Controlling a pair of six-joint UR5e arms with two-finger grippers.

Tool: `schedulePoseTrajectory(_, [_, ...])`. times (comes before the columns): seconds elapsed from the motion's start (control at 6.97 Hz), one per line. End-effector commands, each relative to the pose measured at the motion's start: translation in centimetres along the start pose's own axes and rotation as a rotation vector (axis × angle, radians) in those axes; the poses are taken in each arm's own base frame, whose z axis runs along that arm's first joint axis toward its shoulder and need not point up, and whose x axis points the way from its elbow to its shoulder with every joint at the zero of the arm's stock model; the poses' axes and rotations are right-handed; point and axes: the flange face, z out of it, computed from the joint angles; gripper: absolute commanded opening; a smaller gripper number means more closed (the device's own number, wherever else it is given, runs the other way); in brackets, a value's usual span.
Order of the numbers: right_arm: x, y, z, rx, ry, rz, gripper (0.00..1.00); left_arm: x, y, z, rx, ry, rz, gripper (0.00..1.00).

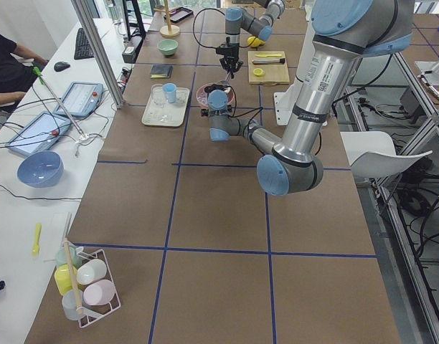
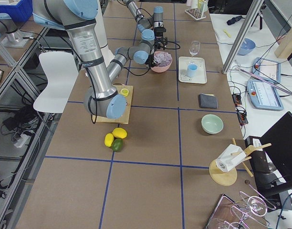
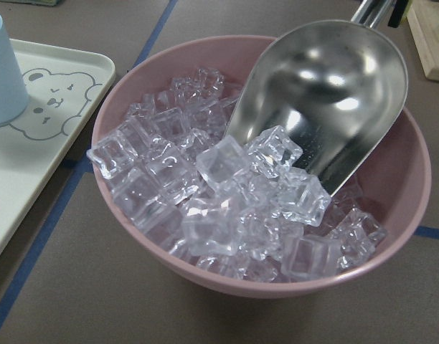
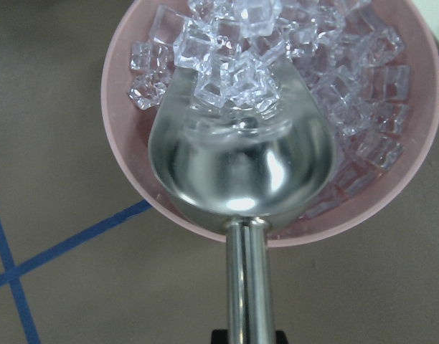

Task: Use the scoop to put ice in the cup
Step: 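Drag the scoop through the ice toward the right gripper, filling it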

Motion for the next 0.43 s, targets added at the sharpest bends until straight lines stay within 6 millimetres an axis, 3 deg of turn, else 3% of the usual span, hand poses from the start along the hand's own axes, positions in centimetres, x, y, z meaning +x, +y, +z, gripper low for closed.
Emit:
schedulePoseTrajectory(0.0, [0.48,0.55,-0.43,0.062,0.044,-0.001,0.00,-0.02,0.02,0.00,-0.002,0.001,0.001,1.00])
schedulePoseTrajectory(0.29, [0.33,1.47,0.14,0.092,0.085,-0.001,0.00,-0.03,0.02,0.00,-0.001,-0.001,0.002,1.00])
